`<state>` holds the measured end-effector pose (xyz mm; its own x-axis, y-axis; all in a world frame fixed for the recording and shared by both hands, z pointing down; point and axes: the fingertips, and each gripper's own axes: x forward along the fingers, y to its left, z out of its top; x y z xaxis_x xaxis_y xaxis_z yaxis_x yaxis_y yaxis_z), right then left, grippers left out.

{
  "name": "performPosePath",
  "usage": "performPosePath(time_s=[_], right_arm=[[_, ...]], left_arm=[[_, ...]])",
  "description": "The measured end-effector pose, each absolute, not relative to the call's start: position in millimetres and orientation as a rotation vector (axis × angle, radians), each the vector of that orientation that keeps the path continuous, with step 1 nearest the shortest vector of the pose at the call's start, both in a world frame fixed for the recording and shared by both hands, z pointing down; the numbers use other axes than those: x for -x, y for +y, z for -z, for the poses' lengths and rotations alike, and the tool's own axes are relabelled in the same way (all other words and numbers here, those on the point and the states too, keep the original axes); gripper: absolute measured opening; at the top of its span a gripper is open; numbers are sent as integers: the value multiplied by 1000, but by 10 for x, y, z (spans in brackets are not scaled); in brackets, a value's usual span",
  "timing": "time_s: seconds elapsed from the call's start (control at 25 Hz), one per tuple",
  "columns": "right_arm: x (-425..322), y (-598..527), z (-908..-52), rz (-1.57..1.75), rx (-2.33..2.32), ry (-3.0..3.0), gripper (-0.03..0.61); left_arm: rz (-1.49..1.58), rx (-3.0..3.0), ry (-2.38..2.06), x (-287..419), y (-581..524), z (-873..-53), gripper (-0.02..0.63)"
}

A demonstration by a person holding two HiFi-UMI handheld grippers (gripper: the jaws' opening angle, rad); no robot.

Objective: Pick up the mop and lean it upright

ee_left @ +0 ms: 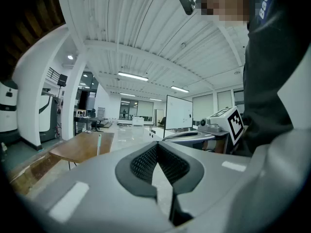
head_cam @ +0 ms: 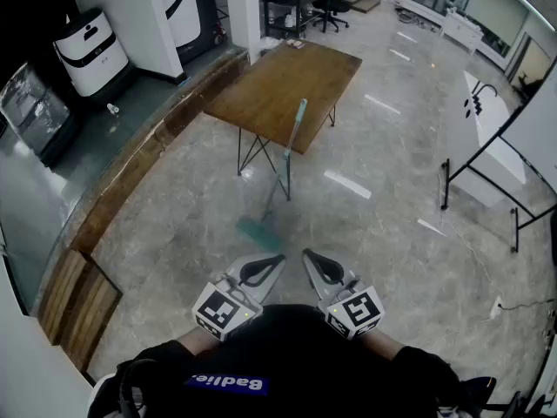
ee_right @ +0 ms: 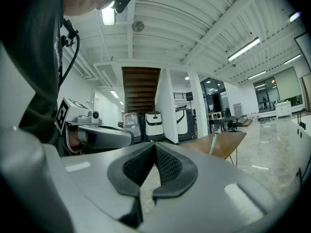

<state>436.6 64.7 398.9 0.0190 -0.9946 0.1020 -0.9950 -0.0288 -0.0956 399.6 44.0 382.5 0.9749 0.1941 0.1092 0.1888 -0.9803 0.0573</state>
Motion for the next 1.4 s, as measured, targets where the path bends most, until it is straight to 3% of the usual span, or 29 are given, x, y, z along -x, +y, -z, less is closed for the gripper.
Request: performPosePath(time_s=[0.68,1.4], right_arm=[[-4169,383,-4084,-277,-2189,-2241,5],[-3456,-594,-4158,-276,-2163,-2160,5]], left_arm=[[-162,-3051,187,-3720,157,-3895,18],[-111,-2985,153,-3075,-1018,-4039,18]])
